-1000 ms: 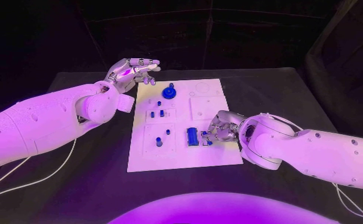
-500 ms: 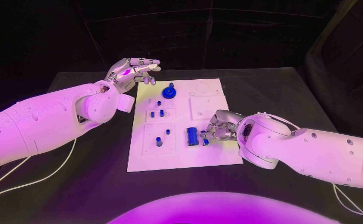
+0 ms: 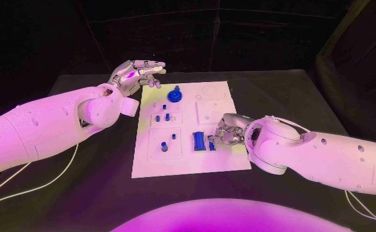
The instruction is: Assemble the parts on the task board
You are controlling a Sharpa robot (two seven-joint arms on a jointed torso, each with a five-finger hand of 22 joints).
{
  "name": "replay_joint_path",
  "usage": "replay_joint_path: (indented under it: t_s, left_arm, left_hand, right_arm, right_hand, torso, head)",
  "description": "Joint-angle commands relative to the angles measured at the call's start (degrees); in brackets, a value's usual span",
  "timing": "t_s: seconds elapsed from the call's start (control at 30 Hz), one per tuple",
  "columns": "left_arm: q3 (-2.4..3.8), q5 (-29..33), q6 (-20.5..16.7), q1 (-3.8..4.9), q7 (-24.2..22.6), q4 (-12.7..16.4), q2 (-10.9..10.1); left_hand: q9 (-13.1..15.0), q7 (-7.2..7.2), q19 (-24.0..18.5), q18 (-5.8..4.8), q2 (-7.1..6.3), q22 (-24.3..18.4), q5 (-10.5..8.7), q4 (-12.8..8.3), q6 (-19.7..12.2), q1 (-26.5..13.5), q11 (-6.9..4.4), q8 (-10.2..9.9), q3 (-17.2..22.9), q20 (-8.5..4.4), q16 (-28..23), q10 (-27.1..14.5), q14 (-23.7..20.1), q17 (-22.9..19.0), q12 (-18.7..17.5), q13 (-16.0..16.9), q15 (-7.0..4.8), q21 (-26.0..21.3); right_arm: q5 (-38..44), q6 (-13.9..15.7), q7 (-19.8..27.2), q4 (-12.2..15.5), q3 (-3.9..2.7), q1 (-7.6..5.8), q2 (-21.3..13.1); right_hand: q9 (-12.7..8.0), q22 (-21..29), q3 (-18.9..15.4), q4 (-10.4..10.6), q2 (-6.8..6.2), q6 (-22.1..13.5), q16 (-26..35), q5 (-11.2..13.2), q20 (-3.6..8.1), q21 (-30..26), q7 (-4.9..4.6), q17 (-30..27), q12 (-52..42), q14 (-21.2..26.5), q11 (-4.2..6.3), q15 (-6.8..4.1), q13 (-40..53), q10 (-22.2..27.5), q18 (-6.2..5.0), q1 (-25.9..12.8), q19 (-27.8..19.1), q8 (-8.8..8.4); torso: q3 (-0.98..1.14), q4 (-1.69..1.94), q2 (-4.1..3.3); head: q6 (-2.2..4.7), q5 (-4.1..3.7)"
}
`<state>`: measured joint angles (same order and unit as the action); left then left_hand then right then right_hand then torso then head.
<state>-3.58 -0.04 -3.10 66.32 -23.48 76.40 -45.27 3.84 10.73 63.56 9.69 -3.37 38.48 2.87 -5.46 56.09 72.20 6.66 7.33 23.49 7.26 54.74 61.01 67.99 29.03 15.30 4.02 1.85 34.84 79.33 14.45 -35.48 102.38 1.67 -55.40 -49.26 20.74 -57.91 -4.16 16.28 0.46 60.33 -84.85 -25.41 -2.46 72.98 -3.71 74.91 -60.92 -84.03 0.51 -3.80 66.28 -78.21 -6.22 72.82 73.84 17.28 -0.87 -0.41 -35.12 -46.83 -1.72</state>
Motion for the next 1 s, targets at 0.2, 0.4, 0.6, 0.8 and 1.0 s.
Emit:
replay_joint_path:
  t_s: [0.2, 0.4, 0.6, 0.8, 1.0]
  left_arm:
    - [0.05, -0.4, 0.9, 0.08, 0.0, 0.1, 0.0]
    - [0.05, -0.5, 1.0, 0.08, 0.1, 0.1, 0.0]
    - [0.04, -0.6, 0.9, 0.08, -0.1, 0.3, -0.2]
    - [0.04, -0.8, 0.7, 0.08, -0.4, 0.2, -0.4]
    - [0.04, -0.3, 0.1, 0.08, -1.3, -1.1, 0.3]
  left_hand:
    - [0.0, -0.07, -0.1, 0.76, 0.5, -0.1, -0.04, 0.1, -0.3, 0.2, -0.08, 0.0, -0.4, 0.31, -0.2, -0.4, -0.4, -0.1, 0.0, 0.0, -0.05, -0.3]
    - [0.0, -0.07, -0.1, 0.76, 0.5, -0.1, -0.04, 0.1, -0.3, 0.2, -0.08, 0.0, -0.4, 0.32, -0.2, -0.4, -0.5, -0.1, 0.0, 0.0, -0.05, -0.3]
    - [0.0, -0.07, -0.1, 0.75, 0.48, -0.1, -0.04, 0.1, -0.3, 0.2, -0.07, 0.0, -0.5, 0.33, -0.2, -0.5, -0.5, -0.1, -0.1, 0.0, -0.03, -0.4]
    - [0.0, 0.19, -4.6, 0.51, 0.45, -2.4, 0.06, 0.5, -0.5, -0.2, 0.53, 0.1, -1.4, 1.03, -6.2, -2.1, -6.3, -2.9, -0.6, -0.2, 0.84, -4.5]
    - [0.0, 0.28, -16.1, -0.51, 0.46, -10.1, 0.24, 1.3, -1.1, -0.8, 1.72, 0.0, -2.3, 3.91, -23.2, -2.8, -15.0, -10.8, -2.3, -0.3, 4.1, -16.4]
  right_arm:
    - [2.9, -1.2, -0.7, 0.3, -0.01, -0.07, 0.0]
    - [1.8, 2.9, 2.8, 1.0, -0.02, -0.07, -1.1]
    - [-10.7, 8.4, 15.3, 1.1, -0.06, -0.33, -4.4]
    - [-38.1, 8.8, 38.4, -5.2, -0.09, -4.03, -4.6]
    - [-54.4, 6.3, 51.6, -14.4, -0.12, -6.22, -1.5]
  right_hand:
    - [0.2, 0.1, -0.7, -0.1, -0.18, 0.1, 0.1, 0.8, 0.09, -0.2, -0.2, 6.2, 0.1, -4.2, -0.09, -0.28, 0.0, 0.1, -0.02, -0.5, -0.1, -0.15]
    - [0.1, 1.5, -1.7, 0.1, -0.63, -1.0, 0.5, 2.5, -0.01, -1.1, -0.66, 5.6, 1.0, -4.0, -0.43, -0.06, -0.5, 0.6, -0.25, -1.1, -0.8, -0.75]
    - [-0.7, 12.1, -3.4, -0.7, -1.54, -5.9, 6.7, 7.1, -1.13, -8.0, -2.51, -3.1, 14.9, -1.6, -2.03, 1.25, -11.1, 8.3, -2.09, 0.8, -6.9, -3.16]
    - [-3.2, 32.7, -0.3, -4.4, 0.73, -11.6, 49.1, 9.6, -4.82, -30.7, -6.75, -42.1, 39.1, 17.3, -6.8, 5.71, -30.6, 23.7, -3.47, 11.9, -21.9, -5.91]
    - [-6.7, 41.6, 1.2, -6.0, 0.35, -11.5, 69.1, 12.8, -9.22, -45.6, -7.99, -54.6, 48.9, 27.8, -9.49, 10.74, -44.3, 23.4, -2.44, 14.6, -30.5, -8.71]
  torso:
    - [0.02, -0.04, 0.02]
    - [0.08, -0.09, 0.03]
    - [-0.03, -0.02, 0.24]
    - [-0.31, -0.15, 1.19]
    - [-0.79, -0.24, 2.72]
  head:
    - [-0.09, -0.01]
    - [-0.04, -0.02]
    - [0.4, -0.3]
    - [1.76, -0.72]
    - [2.68, -1.31]
